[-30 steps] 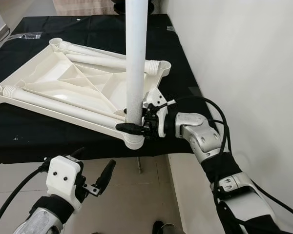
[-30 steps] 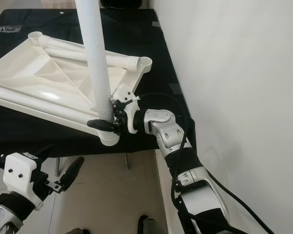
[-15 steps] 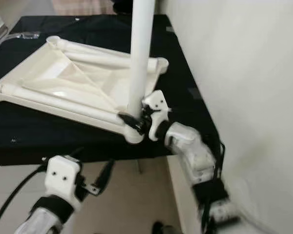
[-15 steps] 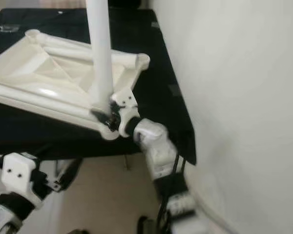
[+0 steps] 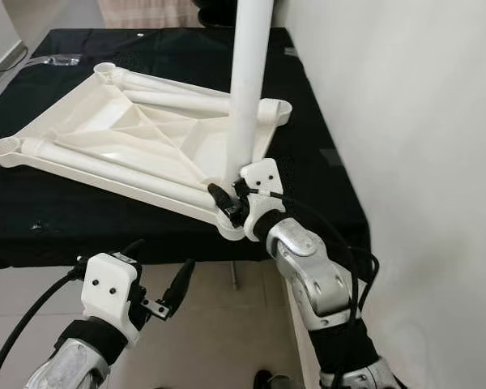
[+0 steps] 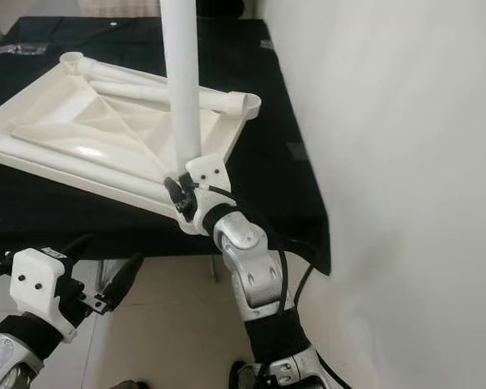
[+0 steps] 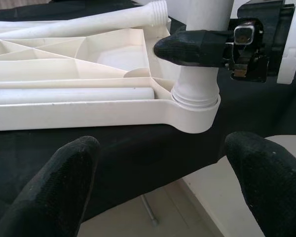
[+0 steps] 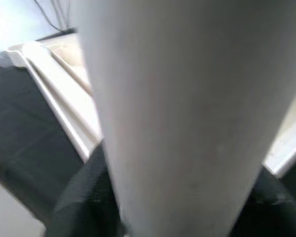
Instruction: Building children table
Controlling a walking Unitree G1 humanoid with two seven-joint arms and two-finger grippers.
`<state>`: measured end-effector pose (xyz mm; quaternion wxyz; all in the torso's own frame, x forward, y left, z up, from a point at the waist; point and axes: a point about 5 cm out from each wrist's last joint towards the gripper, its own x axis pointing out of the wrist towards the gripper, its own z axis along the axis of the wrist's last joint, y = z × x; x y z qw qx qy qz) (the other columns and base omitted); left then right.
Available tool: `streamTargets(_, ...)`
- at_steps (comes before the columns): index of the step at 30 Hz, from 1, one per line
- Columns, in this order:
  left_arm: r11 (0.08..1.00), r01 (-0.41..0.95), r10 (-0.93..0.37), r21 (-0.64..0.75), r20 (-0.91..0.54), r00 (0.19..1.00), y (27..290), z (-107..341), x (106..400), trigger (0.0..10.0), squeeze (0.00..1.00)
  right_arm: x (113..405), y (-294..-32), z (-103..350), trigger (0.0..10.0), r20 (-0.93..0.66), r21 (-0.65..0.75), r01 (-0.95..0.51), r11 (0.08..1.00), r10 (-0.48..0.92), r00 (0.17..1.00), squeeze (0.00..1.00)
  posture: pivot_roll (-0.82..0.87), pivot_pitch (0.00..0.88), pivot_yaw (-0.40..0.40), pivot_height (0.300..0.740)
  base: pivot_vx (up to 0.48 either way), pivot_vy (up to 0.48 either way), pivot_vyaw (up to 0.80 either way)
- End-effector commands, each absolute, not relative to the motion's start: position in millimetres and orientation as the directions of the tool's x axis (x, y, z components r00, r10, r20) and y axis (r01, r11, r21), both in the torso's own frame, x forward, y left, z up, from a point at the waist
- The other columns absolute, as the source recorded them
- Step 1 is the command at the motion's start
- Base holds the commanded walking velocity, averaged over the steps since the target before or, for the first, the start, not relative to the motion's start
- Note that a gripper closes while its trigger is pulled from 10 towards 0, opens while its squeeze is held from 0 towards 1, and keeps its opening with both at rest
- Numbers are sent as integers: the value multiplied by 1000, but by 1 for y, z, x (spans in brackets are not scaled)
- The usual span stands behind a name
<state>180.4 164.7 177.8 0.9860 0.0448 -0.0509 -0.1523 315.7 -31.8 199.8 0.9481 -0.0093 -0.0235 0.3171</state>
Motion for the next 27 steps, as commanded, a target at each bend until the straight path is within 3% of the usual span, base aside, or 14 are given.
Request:
streamTargets(1, 952, 288, -297, 105, 78, 952, 165, 175, 180, 10000, 0, 297, -2, 219, 10000, 112, 32, -751, 660, 744, 659, 1000, 64, 204, -78, 740, 0, 0, 0)
streamTargets(3, 952, 289, -298, 105, 78, 952, 165, 175, 180, 10000, 0, 294, -1, 221, 10000, 119, 31, -770, 637, 763, 636, 1000, 63, 204, -77, 740, 0, 0, 0)
streamTargets(7, 952, 288, -297, 104, 80, 952, 164, 175, 180, 10000, 0, 294, -10, 224, 10000, 109, -4, -895, 446, 890, 442, 1000, 67, 206, -79, 740, 0, 0, 0)
streamTargets(9, 952, 287, -296, 104, 80, 952, 164, 175, 180, 10000, 0, 293, -10, 224, 10000, 105, -5, -907, 422, 902, 419, 1000, 67, 206, -79, 740, 0, 0, 0)
streamTargets(10, 952, 287, -296, 104, 80, 952, 164, 175, 179, 10000, 0, 295, -13, 225, 10000, 94, -35, -918, 395, 916, 390, 0, 71, 207, -79, 740, 0, 0, 0)
streamTargets(12, 953, 286, -294, 104, 78, 953, 165, 175, 179, 10000, 0, 300, -22, 225, 10000, 45, -122, -956, 267, 964, 263, 0, 73, 209, -80, 740, 0, 0, 0)
streamTargets(14, 953, 284, -292, 104, 76, 953, 165, 176, 178, 10000, 0, 306, -29, 226, 10000, 1, -154, -969, 195, 980, 197, 0, 78, 212, -80, 740, 0, 0, 0)
streamTargets(18, 953, 285, -293, 103, 74, 953, 165, 176, 176, 10000, 0, 316, -39, 228, 10000, -44, -141, -982, 125, 990, 133, 0, 88, 215, -78, 740, 0, 0, 0)
streamTargets(19, 953, 285, -293, 103, 74, 953, 165, 176, 176, 10000, 0, 321, -41, 229, 8471, -50, -141, -982, 126, 990, 134, 0, 92, 217, -80, 740, 0, 0, 0)
streamTargets(21, 953, 285, -293, 103, 74, 953, 164, 176, 176, 10000, 0, 323, -42, 229, 8471, -53, -141, -982, 129, 989, 137, 0, 92, 217, -80, 740, 0, 0, 0)
streamTargets(22, 953, 284, -292, 102, 73, 954, 165, 176, 176, 10000, 0, 327, -44, 230, 2314, -55, -141, -979, 146, 986, 155, 0, 94, 218, -81, 740, 0, 0, 0)
streamTargets(23, 953, 284, -292, 102, 73, 954, 165, 176, 176, 10000, 0, 327, -44, 230, 2314, -55, -141, -979, 146, 986, 155, 0, 94, 218, -81, 740, 0, 0, 0)
streamTargets(24, 954, 283, -291, 102, 72, 954, 165, 176, 175, 10000, 0, 329, -45, 230, 0, -59, -141, -979, 149, 986, 159, 0, 94, 218, -81, 740, 0, 0, 0)
streamTargets(27, 954, 283, -291, 100, 71, 954, 165, 176, 175, 10000, 0, 330, -47, 229, 0, -67, -147, -978, 145, 985, 157, 0, 91, 220, -80, 740, 0, 0, 0)
